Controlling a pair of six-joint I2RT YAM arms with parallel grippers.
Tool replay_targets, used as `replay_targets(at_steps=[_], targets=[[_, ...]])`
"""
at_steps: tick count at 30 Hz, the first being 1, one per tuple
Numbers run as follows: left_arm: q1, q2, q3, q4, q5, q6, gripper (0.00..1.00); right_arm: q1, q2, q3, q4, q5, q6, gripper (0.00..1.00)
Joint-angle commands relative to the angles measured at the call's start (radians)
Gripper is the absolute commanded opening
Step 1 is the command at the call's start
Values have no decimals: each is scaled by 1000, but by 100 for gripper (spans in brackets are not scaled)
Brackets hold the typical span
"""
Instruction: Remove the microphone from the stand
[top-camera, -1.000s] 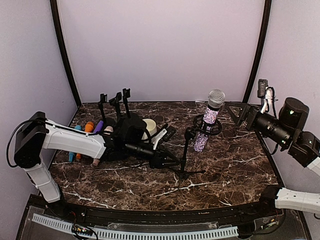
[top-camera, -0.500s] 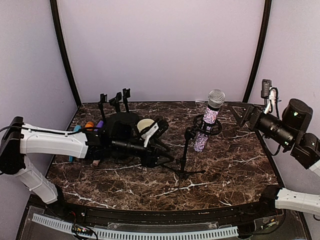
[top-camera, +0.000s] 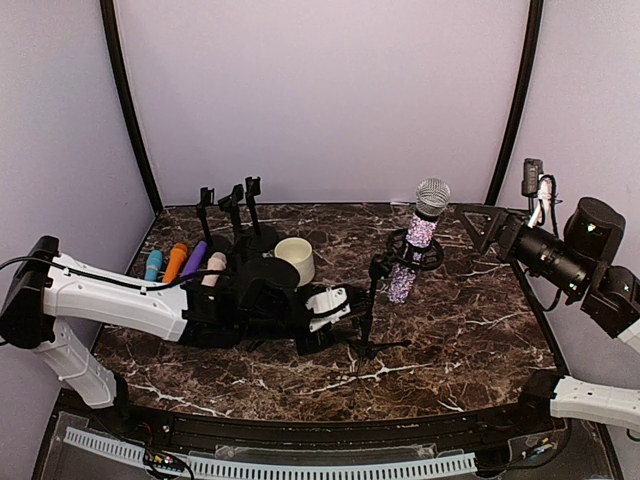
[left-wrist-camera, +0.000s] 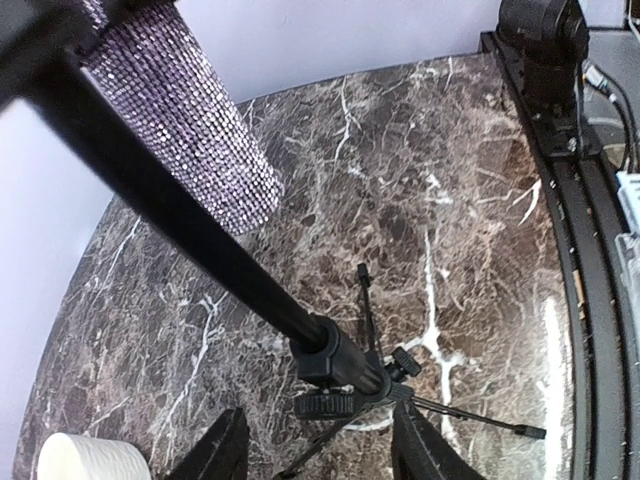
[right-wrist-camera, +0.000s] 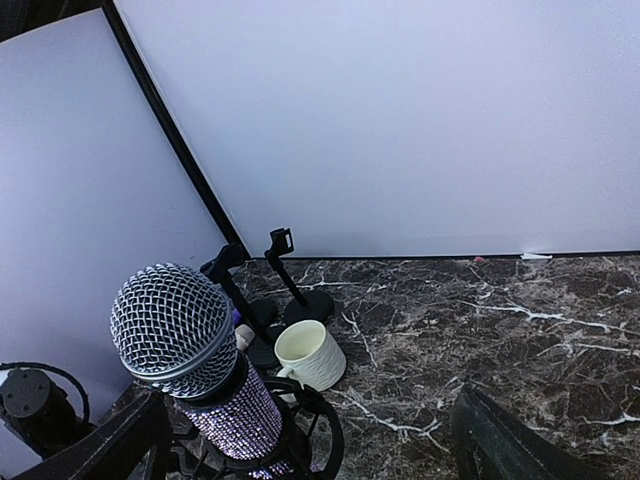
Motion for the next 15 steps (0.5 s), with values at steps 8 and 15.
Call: replay_targets(at_steps=[8, 15], targets=[[-41, 91, 60, 17, -186, 189, 47, 3, -10, -8, 24, 23, 5, 99], [-51, 113, 69, 36, -218, 210, 44, 3, -6, -9, 24, 26, 1, 99]])
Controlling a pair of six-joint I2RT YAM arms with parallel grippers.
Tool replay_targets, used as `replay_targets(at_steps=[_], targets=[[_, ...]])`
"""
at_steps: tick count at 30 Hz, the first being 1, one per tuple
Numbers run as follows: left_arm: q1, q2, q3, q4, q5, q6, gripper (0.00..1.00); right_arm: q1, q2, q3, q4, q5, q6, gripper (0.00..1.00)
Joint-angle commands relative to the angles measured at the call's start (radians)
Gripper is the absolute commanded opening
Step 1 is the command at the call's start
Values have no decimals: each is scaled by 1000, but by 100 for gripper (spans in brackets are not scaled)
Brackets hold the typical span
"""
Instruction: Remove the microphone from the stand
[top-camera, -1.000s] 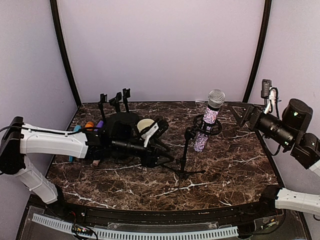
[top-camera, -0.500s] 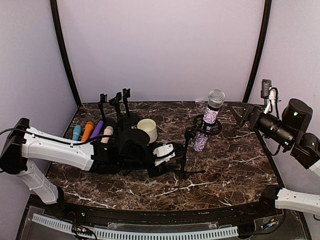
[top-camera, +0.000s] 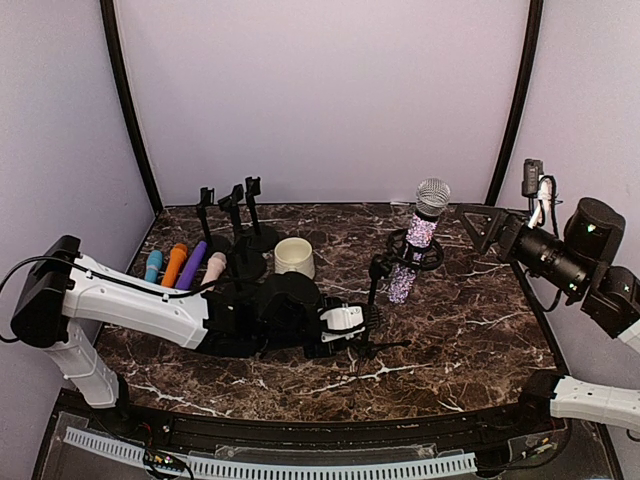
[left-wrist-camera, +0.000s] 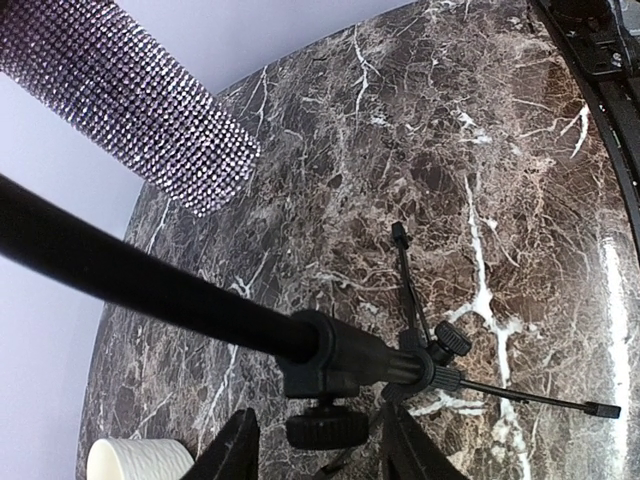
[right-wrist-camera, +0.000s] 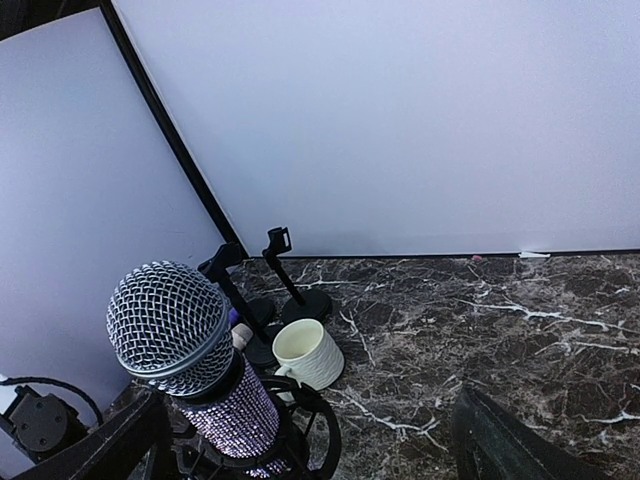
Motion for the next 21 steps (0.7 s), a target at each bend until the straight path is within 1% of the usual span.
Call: replay_targets(at_steps=[1, 13, 15, 21], targets=[[-11, 5, 30, 30, -40, 37, 44, 3, -4, -8, 28, 23, 1, 99], [-17, 15, 34, 40, -42, 37, 35, 3, -4, -8, 23, 27, -1, 99], [-17, 13, 32, 38, -42, 28, 33, 3, -4, -8, 23, 27, 0, 99], [-17, 1, 20, 14, -27, -33, 20, 3, -3, -10, 22, 28, -2, 98]])
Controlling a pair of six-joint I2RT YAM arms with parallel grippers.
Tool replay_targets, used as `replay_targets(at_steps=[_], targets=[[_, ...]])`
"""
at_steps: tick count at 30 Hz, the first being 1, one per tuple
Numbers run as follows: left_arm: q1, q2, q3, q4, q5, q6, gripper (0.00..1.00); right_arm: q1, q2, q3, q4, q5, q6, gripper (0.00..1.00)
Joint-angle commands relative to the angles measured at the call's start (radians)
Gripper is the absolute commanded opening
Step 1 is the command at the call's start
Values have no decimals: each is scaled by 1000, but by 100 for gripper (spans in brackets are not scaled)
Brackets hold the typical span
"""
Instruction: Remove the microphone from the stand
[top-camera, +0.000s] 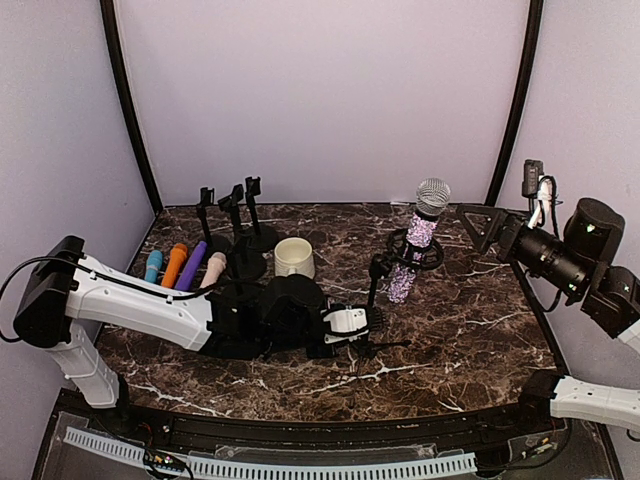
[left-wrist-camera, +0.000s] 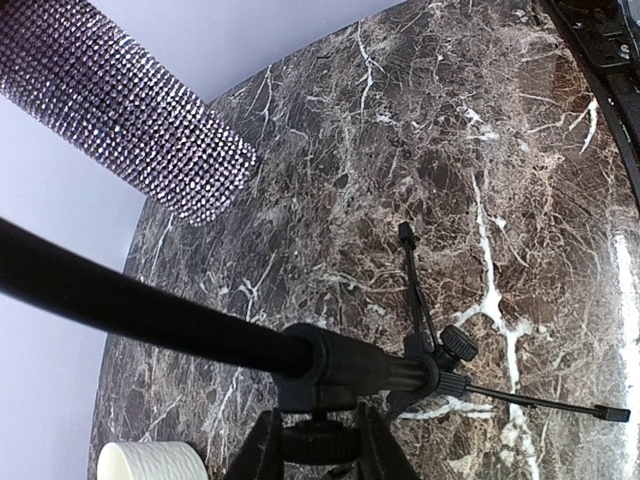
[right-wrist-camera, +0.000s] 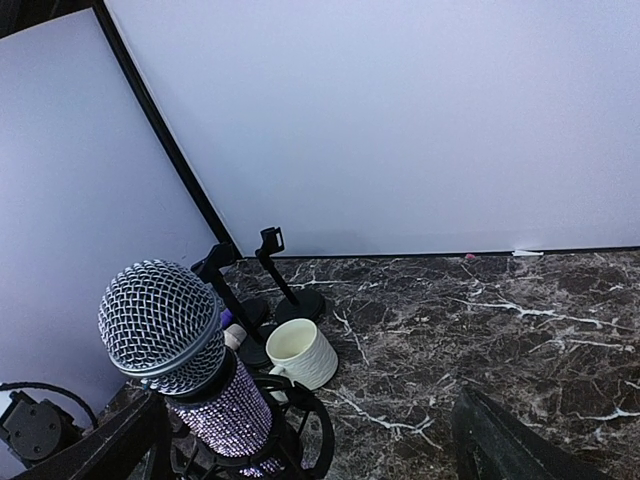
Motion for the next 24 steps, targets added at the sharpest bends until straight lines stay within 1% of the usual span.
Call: replay_targets(at_steps=[1, 4, 7, 9, 12, 15, 19, 22, 24], targets=[[-5, -18, 8, -5, 22, -59, 19, 3, -2, -11, 30, 11, -1, 99], [-4, -18, 4, -37, 67, -123, 15, 3, 1, -10, 32, 7, 0, 99], [4, -18, -4, -63, 115, -206, 14, 3, 5, -8, 32, 5, 2, 99], [24, -15, -4, -90, 183, -272, 13, 3, 7, -8, 33, 3, 4, 98], [59, 0, -10, -115, 321, -369, 13, 3, 13, -10, 35, -1, 6, 98], [105, -1, -37, -95, 423, -476, 13, 3, 19, -6, 38, -6, 6, 99], [165, 22, -43, -82, 643, -612, 13, 3, 33, -2, 46, -13, 6, 99], [187, 41, -50, -53, 738, -701, 14, 3, 44, 0, 56, -16, 8, 98], [198, 49, -64, -18, 789, -751, 17, 3, 45, 0, 60, -18, 10, 99]])
